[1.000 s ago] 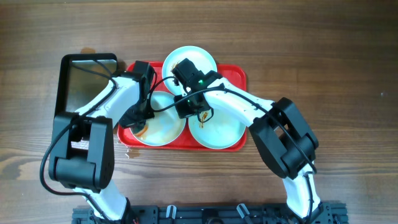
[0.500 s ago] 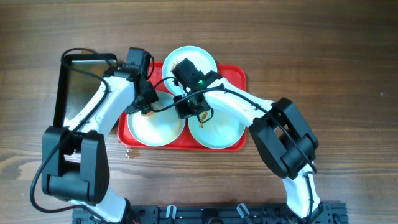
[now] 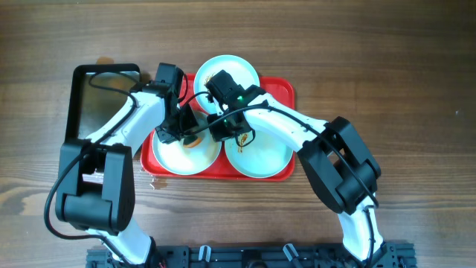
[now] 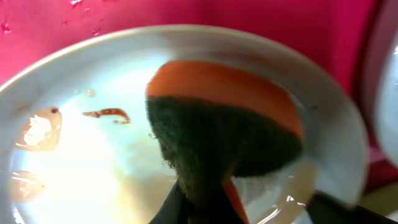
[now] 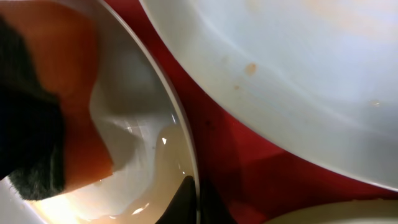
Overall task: Clean dirty plates on tray and stack at the side
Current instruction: 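Hold the back plate with the right gripper while the left sponge scrubs it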
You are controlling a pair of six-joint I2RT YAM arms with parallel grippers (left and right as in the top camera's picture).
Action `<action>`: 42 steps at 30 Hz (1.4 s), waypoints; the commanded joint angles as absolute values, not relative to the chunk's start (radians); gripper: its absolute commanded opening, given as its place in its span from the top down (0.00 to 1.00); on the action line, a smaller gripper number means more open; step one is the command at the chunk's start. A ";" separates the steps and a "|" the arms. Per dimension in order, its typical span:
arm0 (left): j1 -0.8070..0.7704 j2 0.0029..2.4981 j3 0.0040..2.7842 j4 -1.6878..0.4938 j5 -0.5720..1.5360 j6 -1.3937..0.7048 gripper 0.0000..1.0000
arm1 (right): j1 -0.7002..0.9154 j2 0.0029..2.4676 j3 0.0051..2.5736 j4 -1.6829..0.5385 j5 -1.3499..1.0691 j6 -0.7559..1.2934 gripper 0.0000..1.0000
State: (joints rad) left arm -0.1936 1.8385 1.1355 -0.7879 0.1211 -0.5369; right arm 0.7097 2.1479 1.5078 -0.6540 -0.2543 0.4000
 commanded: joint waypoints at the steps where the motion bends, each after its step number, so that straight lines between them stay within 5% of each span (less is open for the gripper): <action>1: -0.187 1.854 1.074 -0.793 -0.042 -0.536 0.96 | 0.707 2.175 1.492 -0.659 -0.263 0.396 0.96; 13: -0.185 1.853 1.034 -0.815 -0.424 -0.533 0.96 | 0.707 2.175 1.492 -0.672 -0.258 0.396 0.96; 20: -0.186 1.785 1.034 -0.913 -0.462 -0.612 0.96 | 0.707 2.175 1.492 -0.667 -0.258 0.419 0.96; 34: -0.212 1.700 1.034 -0.780 0.095 -0.607 0.96 | 0.707 2.175 1.492 -0.663 -0.263 0.422 0.96; 42: -0.211 1.756 0.971 -0.786 0.046 -0.606 0.96 | 0.709 2.175 1.492 -0.666 -0.263 0.420 0.96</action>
